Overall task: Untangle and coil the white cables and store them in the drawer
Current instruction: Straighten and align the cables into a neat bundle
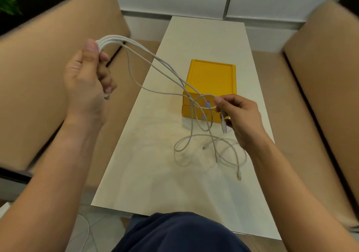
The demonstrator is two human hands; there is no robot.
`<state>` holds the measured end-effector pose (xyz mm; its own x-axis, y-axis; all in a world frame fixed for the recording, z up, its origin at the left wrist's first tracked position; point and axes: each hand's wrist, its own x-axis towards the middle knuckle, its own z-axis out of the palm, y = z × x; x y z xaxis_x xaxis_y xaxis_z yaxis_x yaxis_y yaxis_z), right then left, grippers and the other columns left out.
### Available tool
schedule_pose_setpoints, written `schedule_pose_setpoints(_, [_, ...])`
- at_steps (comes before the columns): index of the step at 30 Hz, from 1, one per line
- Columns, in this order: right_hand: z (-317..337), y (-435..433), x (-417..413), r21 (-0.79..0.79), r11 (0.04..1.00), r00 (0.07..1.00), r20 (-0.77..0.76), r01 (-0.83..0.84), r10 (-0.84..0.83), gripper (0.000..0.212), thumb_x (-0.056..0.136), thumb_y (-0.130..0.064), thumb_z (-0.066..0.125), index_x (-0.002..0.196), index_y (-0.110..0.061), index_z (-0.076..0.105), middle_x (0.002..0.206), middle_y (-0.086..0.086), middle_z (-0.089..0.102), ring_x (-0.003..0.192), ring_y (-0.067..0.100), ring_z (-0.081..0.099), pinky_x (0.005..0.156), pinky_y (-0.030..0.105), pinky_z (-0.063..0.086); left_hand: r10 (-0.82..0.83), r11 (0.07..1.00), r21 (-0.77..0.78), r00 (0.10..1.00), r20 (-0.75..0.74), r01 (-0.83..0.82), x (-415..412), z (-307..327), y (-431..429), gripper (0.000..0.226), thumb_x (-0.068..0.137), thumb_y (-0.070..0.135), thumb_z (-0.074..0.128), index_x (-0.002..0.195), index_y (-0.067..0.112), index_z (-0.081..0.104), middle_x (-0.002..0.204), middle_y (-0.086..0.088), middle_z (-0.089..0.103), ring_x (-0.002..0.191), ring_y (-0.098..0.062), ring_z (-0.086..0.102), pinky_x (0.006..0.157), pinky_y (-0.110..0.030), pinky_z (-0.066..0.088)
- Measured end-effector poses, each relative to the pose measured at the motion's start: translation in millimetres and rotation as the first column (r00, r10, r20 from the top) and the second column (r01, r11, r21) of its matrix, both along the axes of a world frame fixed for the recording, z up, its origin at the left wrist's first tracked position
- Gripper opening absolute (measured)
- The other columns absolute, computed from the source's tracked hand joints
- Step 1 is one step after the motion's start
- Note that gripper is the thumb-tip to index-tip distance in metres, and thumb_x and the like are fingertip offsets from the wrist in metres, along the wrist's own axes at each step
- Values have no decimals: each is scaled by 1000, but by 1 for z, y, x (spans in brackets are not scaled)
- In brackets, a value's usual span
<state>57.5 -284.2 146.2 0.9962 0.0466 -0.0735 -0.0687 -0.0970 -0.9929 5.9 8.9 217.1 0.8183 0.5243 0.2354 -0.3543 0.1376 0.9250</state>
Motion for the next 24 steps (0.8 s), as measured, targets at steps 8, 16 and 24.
schedule_pose_setpoints(8, [18,25,-25,74,995,972,229,-61,42,18,80,-13,87,90,-4,74,68,8,68,52,19,57,48,28,49,-117,993,9,993,2,117,-6,15,-21,35,108,37,44,79,20,54,51,10,24,44,-10,17,45,-26,20])
schedule_pose_setpoints(16, [-48,62,-40,-385,797,882,-128,-465,453,45,82,-46,83,117,-18,76,108,-10,77,77,9,77,82,44,63,-278,957,112,957,81,268,-13,40,-48,38,109,33,37,80,18,55,50,13,29,42,-7,21,45,-27,20])
schedule_pose_setpoints(24, [-10,0,-17,-363,670,754,-177,-648,633,8,93,-13,75,98,-11,81,83,3,79,66,17,75,66,33,63,-263,955,162,961,82,247,-16,45,-37,39,111,30,35,80,18,54,52,9,26,42,-9,20,45,-27,21])
